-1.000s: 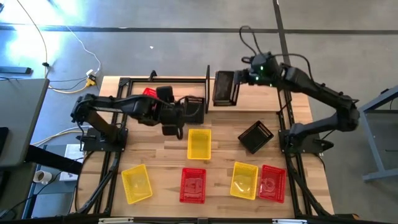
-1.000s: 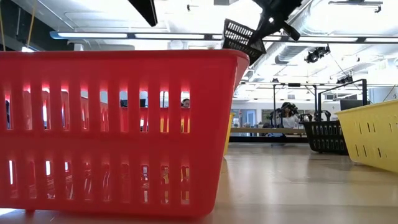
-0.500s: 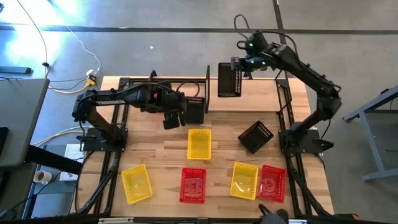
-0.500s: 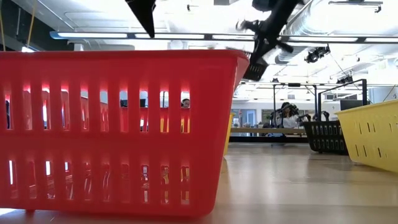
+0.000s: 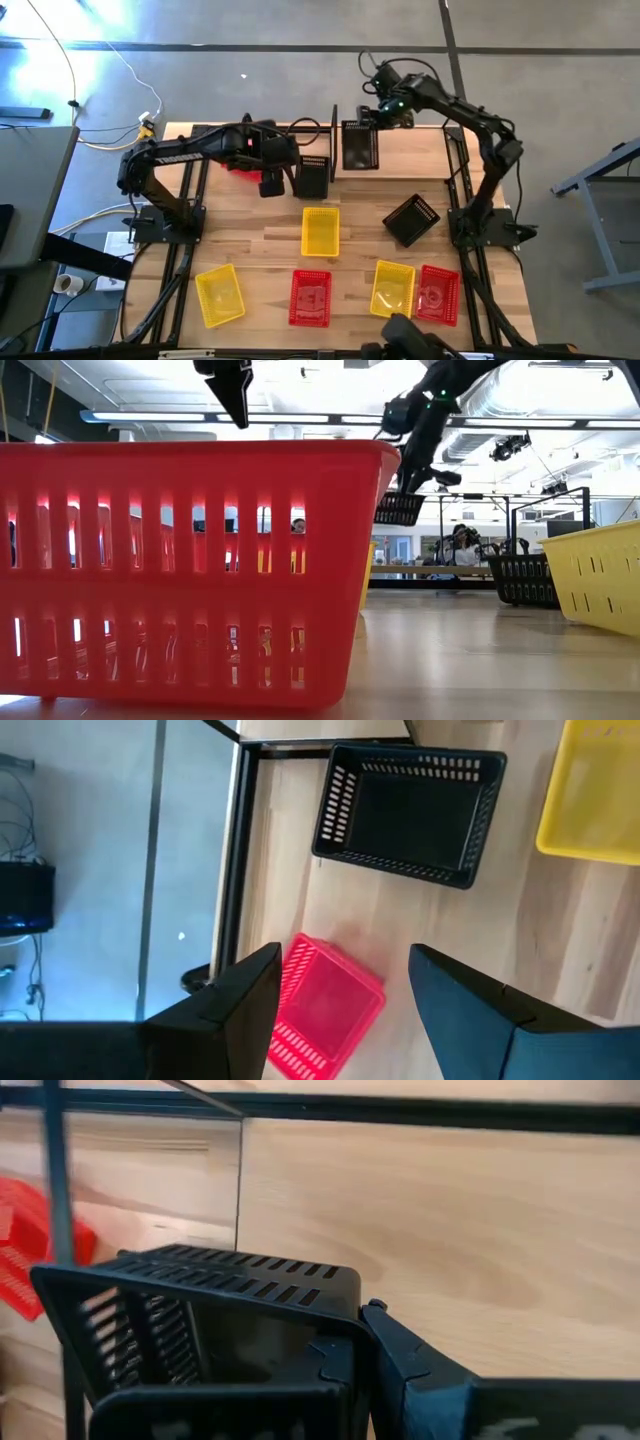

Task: Stack baskets on shelf by color
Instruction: Put the bottom left black basket on the shelf

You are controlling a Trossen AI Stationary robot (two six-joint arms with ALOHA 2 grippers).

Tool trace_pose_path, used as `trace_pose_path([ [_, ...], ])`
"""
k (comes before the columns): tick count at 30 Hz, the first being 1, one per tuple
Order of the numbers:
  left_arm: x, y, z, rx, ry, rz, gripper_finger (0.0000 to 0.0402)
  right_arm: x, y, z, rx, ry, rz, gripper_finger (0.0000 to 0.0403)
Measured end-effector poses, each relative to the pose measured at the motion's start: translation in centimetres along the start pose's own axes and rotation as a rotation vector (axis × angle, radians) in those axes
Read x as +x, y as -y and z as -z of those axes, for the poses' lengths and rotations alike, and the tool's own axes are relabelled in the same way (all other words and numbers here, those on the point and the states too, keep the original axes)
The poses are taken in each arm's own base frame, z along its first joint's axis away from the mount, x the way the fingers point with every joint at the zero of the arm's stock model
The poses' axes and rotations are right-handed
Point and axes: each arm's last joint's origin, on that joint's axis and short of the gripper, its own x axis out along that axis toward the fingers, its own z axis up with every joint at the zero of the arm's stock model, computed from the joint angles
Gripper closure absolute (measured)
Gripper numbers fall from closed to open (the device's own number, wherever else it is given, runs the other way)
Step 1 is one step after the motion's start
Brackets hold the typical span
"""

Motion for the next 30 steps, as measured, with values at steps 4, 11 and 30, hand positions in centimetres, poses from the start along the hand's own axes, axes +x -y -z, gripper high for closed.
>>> trace_pose_path([
  [4,0.1,-0.3,-0.1,-0.010,0.004,-0.006,0.0192,1.2,0.1,-0.3,0.037,-0.018,0.026,0.0403],
  [11,0.2,-0.5,-0.3,-0.026,0.028,-0.008,0.0192,3.3,0.4,-0.7,0.048,-0.026,0.096,0.0403],
  [30,0.2,-0.4,-0.3,0.010,0.027,-0.007,0.0192,6.0,0.3,-1.8,0.018,-0.017,0.083,0.0403],
])
